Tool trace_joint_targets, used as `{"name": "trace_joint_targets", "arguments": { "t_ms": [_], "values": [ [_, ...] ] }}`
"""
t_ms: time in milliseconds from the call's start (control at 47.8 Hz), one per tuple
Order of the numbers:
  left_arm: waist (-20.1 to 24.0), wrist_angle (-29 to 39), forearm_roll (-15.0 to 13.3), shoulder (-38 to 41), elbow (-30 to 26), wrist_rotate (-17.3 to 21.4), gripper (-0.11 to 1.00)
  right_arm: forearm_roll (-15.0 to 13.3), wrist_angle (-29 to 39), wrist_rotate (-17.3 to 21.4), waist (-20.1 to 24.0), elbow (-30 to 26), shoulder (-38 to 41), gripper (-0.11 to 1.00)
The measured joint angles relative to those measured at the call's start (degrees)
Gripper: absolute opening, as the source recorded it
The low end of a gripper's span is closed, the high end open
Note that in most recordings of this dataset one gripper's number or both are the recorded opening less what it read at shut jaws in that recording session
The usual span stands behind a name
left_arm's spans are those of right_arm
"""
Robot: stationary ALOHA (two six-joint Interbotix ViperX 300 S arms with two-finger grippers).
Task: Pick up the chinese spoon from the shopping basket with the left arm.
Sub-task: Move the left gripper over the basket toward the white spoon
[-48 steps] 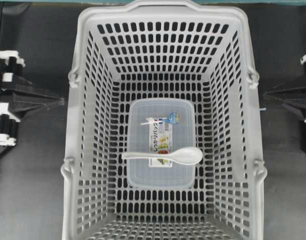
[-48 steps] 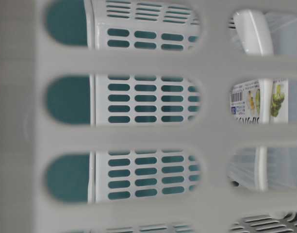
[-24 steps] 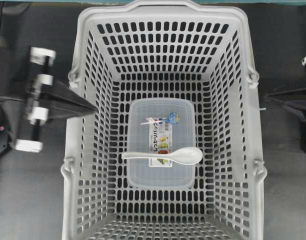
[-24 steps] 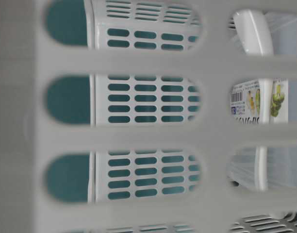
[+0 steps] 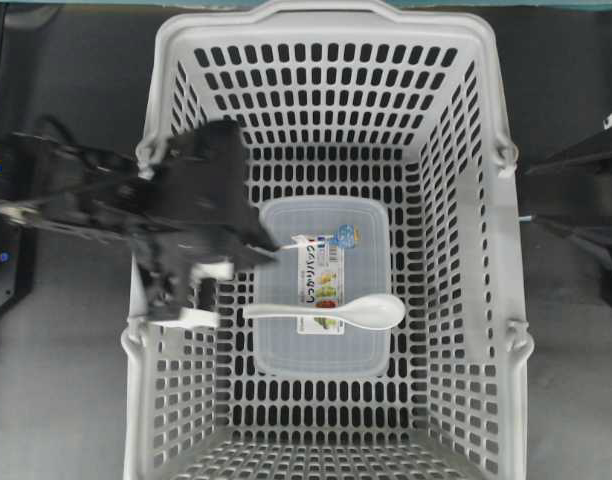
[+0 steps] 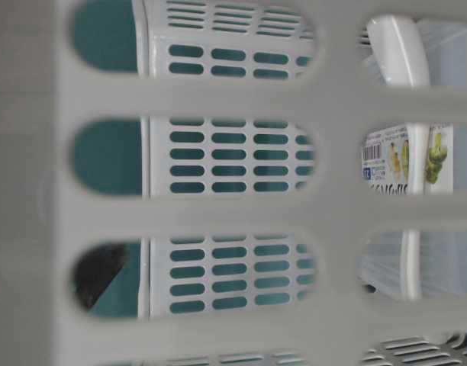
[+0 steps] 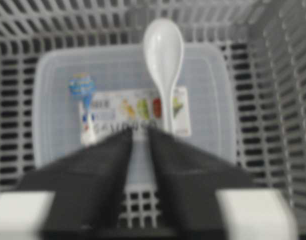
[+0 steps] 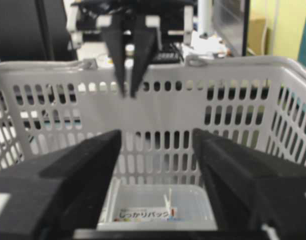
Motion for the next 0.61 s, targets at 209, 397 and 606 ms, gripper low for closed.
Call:
{"name": "trace_joint_targets", "arguments": {
  "t_ms": [209, 397, 606],
  "values": [
    [-1.23, 4.22, 0.00, 8.17, -5.54, -3.25, 0.86, 0.00, 0.00, 0.00, 0.00, 0.00, -0.09, 0.65],
    [-1.93, 6.42, 0.09, 14.85, -9.32, -5.36, 0.89, -0.09, 0.00, 0.00, 0.00, 0.00, -0.09, 0.65],
    [-2.46, 6.59, 0.09, 20.48, -11.25, -5.45, 0.88, 0.00, 0.00, 0.00, 0.00, 0.00, -0.18, 0.65]
  ]
}}
